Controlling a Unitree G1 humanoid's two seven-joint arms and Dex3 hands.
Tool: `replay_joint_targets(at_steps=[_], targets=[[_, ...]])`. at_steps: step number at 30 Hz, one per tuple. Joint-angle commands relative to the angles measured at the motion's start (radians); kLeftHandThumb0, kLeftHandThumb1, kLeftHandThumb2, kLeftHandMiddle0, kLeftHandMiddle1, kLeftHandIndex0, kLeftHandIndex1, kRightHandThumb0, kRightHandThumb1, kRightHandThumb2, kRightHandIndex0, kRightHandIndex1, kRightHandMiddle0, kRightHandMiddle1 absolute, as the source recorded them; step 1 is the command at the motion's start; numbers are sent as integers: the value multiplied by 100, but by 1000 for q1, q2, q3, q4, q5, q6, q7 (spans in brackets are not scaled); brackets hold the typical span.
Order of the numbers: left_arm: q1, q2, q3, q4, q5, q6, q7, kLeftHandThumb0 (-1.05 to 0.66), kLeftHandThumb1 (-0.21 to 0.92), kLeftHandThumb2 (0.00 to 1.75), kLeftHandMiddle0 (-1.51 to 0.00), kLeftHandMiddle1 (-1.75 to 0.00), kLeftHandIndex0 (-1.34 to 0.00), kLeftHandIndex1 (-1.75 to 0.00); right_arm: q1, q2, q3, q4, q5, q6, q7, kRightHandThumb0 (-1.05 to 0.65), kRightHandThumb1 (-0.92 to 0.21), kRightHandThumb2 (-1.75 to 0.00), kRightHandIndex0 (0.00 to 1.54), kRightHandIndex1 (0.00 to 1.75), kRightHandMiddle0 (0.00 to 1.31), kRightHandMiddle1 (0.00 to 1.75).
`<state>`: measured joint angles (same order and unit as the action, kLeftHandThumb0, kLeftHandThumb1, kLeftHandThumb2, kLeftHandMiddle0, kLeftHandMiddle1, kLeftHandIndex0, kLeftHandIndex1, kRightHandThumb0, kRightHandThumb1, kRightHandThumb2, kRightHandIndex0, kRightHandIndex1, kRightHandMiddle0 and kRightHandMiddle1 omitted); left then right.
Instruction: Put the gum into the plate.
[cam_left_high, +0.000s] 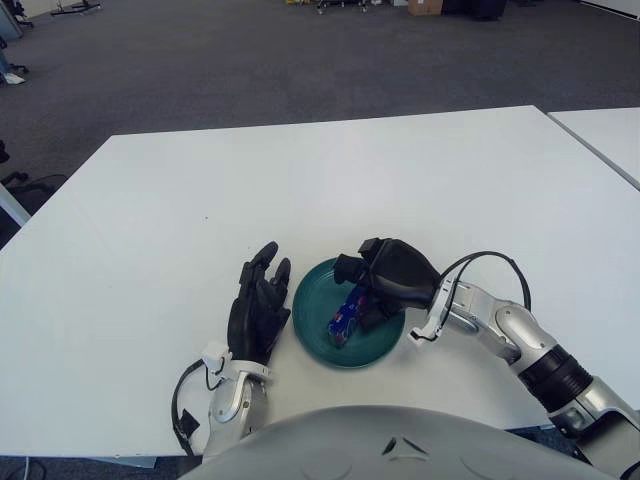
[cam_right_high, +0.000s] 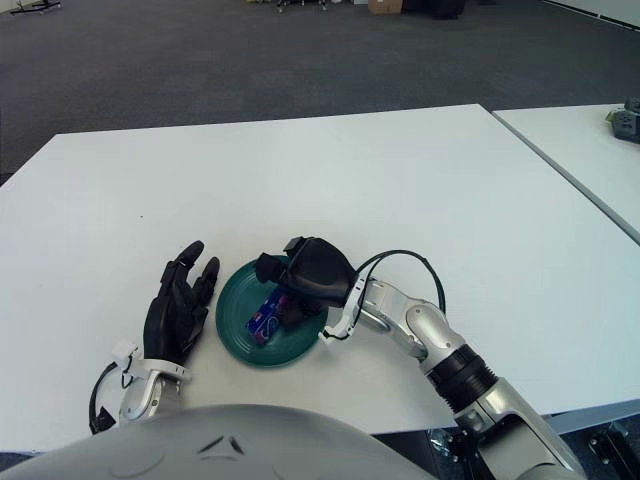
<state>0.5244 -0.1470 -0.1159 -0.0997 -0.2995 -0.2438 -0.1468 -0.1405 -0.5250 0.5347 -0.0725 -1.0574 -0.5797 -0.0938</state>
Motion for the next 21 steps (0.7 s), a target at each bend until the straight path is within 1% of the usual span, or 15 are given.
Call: replay_joint_targets(at_steps=[1,3,4,5,10,13,21], targets=[[13,4,9,23,19,-6,2,-88,92,100,-30,0,0,-65,-6,-25,-23,-37,44,-12,39,-104,-92,-94,17,25,0,47],[10,7,10,32,21,-21,-5,-90,92,101,-29,0,0,-62,-6,-27,-25,-39,62,-14,60,-105,-92,-96,11,11,0,32],[9,8,11,34,22,-25,-7,-90,92,101,-28,0,0,-61,-6,-27,-26,-39,67,-15,66,-105,-92,-97,8,7,0,27],[8,8,11,37,19,-31,-11,-90,92,102,-28,0,0,-60,-6,-26,-28,-41,73,-15,72,-105,-92,-97,8,6,0,25],[6,4,14,46,1,-49,-29,-93,92,104,-25,0,0,-53,-5,-24,-37,-45,86,-26,71,-105,-92,-99,1,1,0,5],[5,3,17,51,-4,-53,-33,-94,92,105,-24,0,0,-51,-6,-22,-40,-43,85,-32,69,-105,-92,-99,0,0,0,1],[5,-3,19,58,-19,-62,-44,-96,92,106,-22,0,0,-48,-4,-21,-49,-48,90,-37,79,-105,-92,-98,0,0,0,0]])
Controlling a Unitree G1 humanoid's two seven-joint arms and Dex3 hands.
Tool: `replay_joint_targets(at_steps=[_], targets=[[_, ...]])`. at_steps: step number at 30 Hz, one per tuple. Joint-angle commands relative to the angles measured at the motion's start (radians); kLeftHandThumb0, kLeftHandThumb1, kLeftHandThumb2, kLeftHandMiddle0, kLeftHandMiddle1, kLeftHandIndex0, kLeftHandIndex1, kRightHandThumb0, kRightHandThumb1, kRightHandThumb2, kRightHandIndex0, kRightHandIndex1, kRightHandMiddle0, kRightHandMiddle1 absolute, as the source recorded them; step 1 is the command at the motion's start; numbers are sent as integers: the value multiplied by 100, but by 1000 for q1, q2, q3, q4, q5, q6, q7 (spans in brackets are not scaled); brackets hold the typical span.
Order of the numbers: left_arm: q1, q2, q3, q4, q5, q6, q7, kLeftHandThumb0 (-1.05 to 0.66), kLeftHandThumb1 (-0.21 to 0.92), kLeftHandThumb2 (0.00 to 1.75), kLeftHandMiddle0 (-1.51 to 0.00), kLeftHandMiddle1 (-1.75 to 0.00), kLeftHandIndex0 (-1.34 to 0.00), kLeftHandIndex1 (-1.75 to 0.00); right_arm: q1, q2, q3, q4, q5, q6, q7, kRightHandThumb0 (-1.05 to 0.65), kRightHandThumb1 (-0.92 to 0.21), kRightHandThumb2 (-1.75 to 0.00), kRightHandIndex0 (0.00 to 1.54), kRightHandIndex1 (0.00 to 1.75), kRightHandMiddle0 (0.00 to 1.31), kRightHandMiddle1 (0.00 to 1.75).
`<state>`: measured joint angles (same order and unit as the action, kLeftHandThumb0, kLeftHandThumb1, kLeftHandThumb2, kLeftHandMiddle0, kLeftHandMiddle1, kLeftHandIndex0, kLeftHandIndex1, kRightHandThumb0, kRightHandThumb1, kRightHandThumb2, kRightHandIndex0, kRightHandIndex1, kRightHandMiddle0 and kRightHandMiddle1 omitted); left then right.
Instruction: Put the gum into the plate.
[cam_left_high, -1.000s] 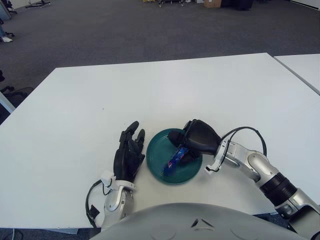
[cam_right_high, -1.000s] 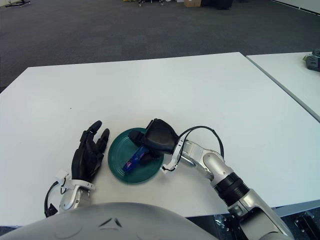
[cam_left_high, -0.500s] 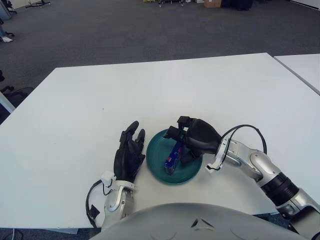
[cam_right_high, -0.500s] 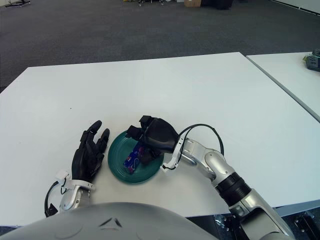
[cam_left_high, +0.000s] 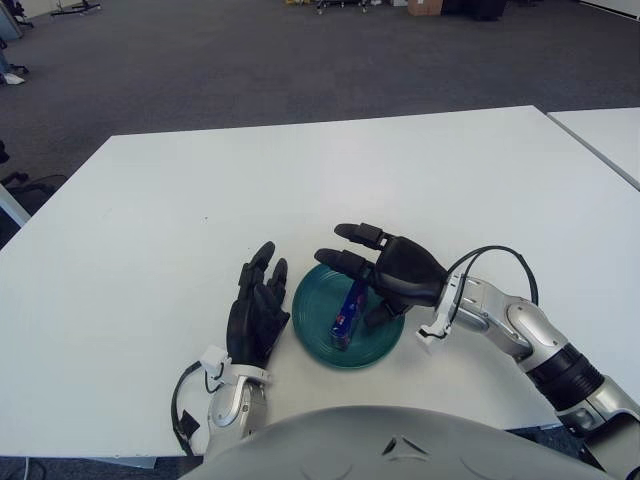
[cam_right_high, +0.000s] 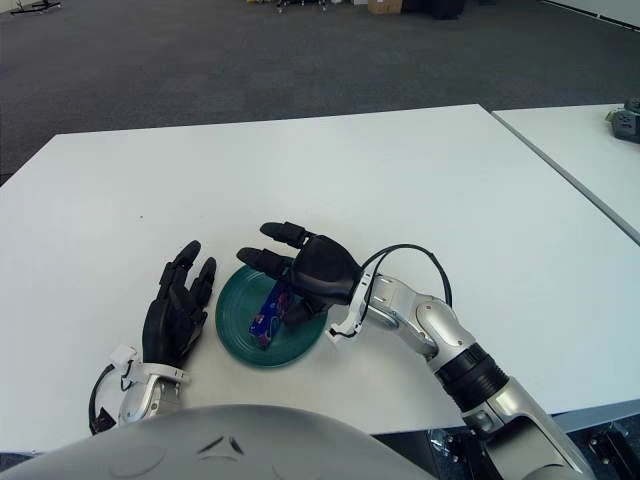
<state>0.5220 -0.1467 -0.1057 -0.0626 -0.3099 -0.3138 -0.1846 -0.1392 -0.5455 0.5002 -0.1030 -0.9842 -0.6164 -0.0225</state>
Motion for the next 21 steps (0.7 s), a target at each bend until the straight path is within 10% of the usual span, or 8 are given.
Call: replay_joint_targets(at_steps=[1,10,21], targets=[[8,-5,10,22,-16,10,-8,-97,92,106,-22,0,0,-48,-4,0,-16,-19,18,0,8,-105,-92,-98,0,0,0,0],[11,-3,12,21,-17,5,-6,-96,92,103,-20,0,0,-49,15,0,-51,-51,75,20,39,-105,-92,-97,0,0,0,0],[27,-25,26,14,-112,42,-22,-96,92,93,-20,0,0,-70,116,145,-125,-103,509,274,239,-105,-92,-88,0,0,0,0]])
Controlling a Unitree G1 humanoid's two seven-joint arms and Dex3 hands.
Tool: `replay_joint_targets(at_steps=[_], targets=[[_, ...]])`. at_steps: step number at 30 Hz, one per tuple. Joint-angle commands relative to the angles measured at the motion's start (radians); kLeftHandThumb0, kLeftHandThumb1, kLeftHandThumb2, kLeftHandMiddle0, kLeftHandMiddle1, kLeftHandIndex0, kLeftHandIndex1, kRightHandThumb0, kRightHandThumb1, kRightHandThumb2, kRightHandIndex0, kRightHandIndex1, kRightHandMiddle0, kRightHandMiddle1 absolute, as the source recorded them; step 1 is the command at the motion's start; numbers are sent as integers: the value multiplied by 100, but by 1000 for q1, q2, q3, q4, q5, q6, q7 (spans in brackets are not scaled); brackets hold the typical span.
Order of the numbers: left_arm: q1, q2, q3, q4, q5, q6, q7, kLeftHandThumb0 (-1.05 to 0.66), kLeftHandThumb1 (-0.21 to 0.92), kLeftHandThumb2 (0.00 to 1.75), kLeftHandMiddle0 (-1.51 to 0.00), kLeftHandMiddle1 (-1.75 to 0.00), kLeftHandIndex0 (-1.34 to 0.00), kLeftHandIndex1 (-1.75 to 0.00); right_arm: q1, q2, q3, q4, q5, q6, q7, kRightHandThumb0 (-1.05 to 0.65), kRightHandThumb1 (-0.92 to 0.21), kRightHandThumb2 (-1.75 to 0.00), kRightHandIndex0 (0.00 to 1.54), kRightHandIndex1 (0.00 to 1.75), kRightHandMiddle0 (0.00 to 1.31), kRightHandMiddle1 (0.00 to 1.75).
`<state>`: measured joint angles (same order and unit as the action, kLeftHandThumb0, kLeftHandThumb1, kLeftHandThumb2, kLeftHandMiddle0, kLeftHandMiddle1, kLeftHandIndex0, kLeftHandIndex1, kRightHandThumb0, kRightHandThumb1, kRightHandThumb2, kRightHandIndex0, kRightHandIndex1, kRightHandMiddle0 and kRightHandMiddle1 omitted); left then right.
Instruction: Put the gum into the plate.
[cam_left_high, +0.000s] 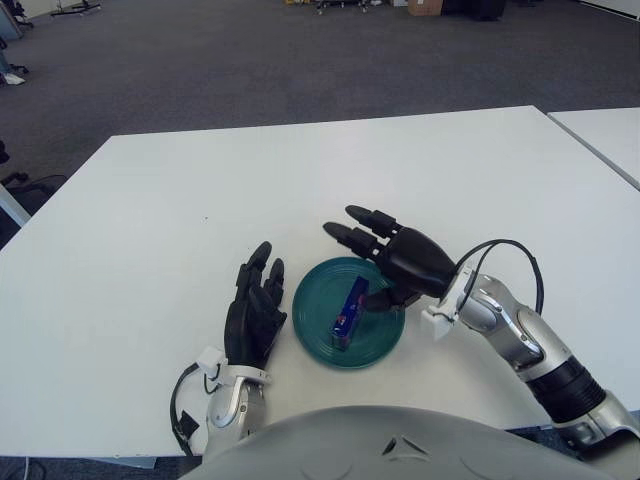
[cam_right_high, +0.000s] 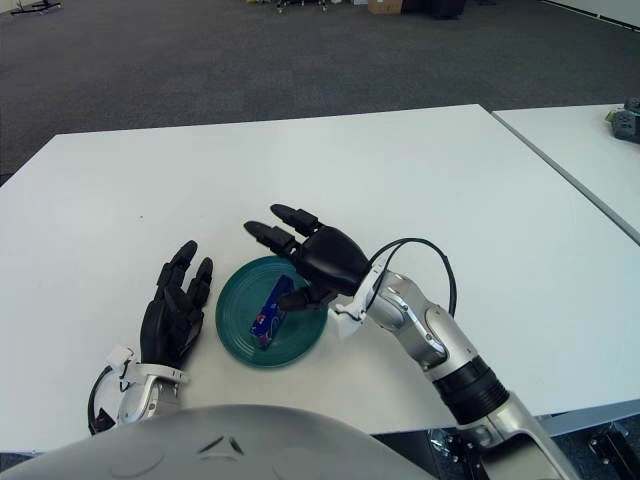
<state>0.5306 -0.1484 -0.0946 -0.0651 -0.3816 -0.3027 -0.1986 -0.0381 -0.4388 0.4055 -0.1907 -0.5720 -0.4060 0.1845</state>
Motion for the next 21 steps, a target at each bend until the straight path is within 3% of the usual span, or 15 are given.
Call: replay_joint_targets(at_steps=[1,4,6,10,15,21], targets=[[18,-25,18,18,-57,33,-15,-96,92,92,-21,-1,0,-74,22,56,-48,-1,158,83,41,-105,-92,-86,0,0,0,0],[15,-24,21,26,-80,26,-31,-97,92,90,-22,-1,0,-81,43,98,-88,61,288,113,52,-105,-92,-83,0,0,0,0],[12,-21,22,29,-85,23,-40,-98,92,89,-22,-1,-1,-84,47,159,-97,118,352,125,36,-105,-92,-83,0,0,0,0],[4,-19,23,33,-66,5,-37,-102,92,87,-21,0,-1,-86,60,325,-164,236,578,152,12,-105,-92,-87,0,0,0,0],[12,-11,19,26,-65,-2,-51,-104,92,87,-17,-1,0,-77,105,406,-225,185,723,267,-4,-105,-92,-91,0,0,0,0],[13,-3,19,16,-88,22,-69,-105,92,86,-11,0,0,-54,123,434,-291,179,784,301,-10,-105,-92,-93,0,0,5,3]])
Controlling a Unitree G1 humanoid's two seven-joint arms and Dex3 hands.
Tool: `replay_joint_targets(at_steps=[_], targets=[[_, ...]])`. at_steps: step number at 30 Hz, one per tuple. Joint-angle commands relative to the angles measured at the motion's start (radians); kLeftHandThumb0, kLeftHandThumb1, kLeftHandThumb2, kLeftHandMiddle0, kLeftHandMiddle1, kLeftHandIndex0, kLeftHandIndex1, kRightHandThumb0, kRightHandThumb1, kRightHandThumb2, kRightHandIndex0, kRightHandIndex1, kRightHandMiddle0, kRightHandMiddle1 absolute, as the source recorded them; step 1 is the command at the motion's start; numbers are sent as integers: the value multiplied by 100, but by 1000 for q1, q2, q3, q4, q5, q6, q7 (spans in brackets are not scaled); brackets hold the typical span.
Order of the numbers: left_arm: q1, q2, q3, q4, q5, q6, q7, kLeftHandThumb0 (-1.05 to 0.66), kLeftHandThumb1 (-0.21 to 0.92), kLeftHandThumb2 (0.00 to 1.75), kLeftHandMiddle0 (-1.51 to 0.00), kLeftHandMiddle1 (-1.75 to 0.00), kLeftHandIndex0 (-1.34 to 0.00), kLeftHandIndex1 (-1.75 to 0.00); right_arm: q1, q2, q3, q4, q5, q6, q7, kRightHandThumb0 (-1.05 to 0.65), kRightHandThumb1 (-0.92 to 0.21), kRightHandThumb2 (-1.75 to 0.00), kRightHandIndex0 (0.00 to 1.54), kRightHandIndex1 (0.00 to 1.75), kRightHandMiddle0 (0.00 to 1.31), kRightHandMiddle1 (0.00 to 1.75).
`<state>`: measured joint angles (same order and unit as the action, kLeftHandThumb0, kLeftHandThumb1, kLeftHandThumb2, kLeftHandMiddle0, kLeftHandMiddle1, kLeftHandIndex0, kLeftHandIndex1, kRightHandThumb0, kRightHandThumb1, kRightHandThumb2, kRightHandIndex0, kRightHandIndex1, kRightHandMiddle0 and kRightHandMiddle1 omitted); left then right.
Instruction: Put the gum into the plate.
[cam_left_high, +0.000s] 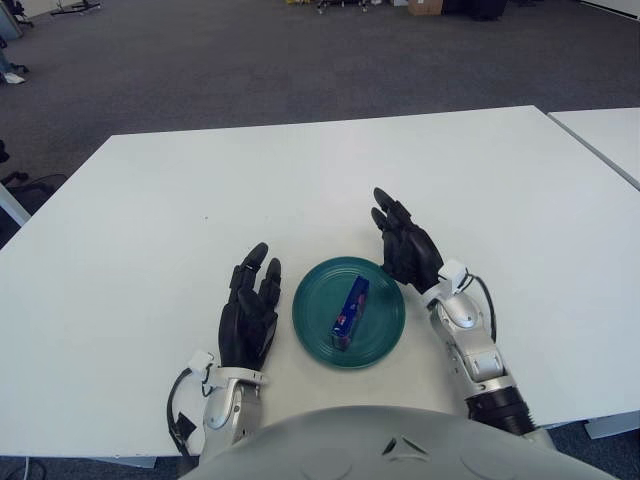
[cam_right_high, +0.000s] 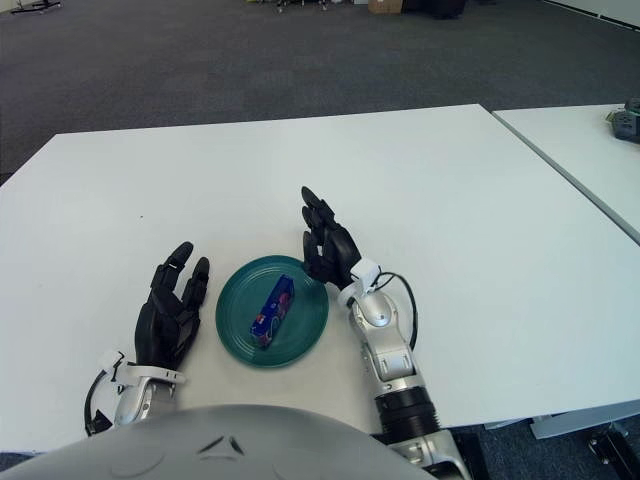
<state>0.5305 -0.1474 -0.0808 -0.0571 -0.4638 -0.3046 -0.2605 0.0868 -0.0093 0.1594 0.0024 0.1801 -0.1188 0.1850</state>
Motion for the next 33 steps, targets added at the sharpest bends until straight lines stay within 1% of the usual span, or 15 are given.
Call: replay_joint_targets(at_steps=[1,5,10,11,14,17,20,23,27,33], targets=[[14,-4,5,6,-5,26,-7,-105,92,85,-9,0,0,-49,-1,7,-51,-13,32,15,-11,-105,-92,-94,0,0,6,4],[17,-7,5,2,0,31,-4,-105,92,84,-7,0,0,-39,3,6,-77,-7,29,19,-10,-105,-92,-96,1,0,7,6],[19,-13,-1,1,14,27,2,-105,92,82,-3,0,0,-27,12,-14,-113,-12,33,46,2,-105,-92,-99,1,0,7,8],[19,-14,-2,1,17,26,3,-105,92,81,-2,0,0,-24,13,-17,-118,-13,34,50,5,-105,-92,-100,1,1,5,13],[29,-12,-19,-15,96,-4,36,-105,92,81,-1,0,0,-19,23,-41,-135,-18,35,60,22,-105,-92,-102,0,1,1,22],[35,-8,-23,-19,141,-21,52,-105,92,81,0,0,0,-17,38,-68,-152,-12,35,58,44,-105,-92,-103,0,1,0,27],[38,-10,-24,-26,142,-18,58,-105,92,80,0,0,0,-16,52,-86,-158,-4,20,53,54,-105,-92,-104,0,0,0,29],[40,-10,-22,-27,127,-14,53,-105,92,78,0,0,0,-17,65,-90,-158,1,12,45,56,-105,-92,-104,0,0,0,29],[31,3,-16,-3,129,-30,37,-105,92,75,0,0,0,-19,107,-95,-156,52,-13,-12,65,-105,-92,-104,0,0,0,27],[26,12,-14,12,143,-54,30,-105,92,73,0,0,0,-21,124,-94,-161,80,-19,-41,69,-105,-92,-104,0,0,0,23]])
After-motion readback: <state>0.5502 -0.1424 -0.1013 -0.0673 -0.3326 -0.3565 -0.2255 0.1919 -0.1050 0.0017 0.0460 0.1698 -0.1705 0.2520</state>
